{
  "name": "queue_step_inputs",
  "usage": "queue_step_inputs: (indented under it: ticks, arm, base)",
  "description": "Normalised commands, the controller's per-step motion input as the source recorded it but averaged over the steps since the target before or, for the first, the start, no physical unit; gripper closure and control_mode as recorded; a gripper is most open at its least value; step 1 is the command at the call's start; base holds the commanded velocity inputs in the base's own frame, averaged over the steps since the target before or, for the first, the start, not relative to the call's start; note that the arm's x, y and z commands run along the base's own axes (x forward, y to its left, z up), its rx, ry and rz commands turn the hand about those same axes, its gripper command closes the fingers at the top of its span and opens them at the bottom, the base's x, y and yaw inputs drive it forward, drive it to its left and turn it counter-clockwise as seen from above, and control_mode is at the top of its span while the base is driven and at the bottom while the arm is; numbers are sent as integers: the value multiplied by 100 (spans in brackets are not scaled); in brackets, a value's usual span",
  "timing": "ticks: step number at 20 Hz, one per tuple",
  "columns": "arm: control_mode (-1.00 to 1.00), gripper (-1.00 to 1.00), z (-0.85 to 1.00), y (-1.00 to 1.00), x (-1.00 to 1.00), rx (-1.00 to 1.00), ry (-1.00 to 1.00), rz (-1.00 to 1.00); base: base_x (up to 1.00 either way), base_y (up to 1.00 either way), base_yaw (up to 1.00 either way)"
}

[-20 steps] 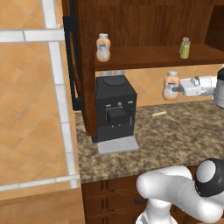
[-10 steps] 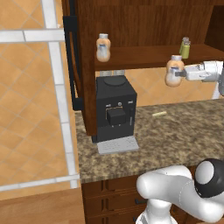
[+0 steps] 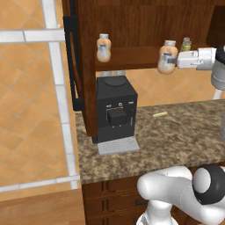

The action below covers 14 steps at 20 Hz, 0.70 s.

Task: Put the shaker and condiment bottle from the counter next to their counterparts in the cabinet.

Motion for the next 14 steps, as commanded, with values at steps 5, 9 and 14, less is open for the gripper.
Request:
queue_step_inputs:
  ticks: [5, 9, 14]
  arm:
    - [-100, 100, 43, 19, 3, 0, -4, -4]
    - [-100, 100, 8, 11, 29, -1, 0, -12]
    - [-100, 100, 0, 32, 52, -11, 0, -16]
  base:
    - [0, 0, 0]
    - [0, 0, 0]
    - [0, 0, 0]
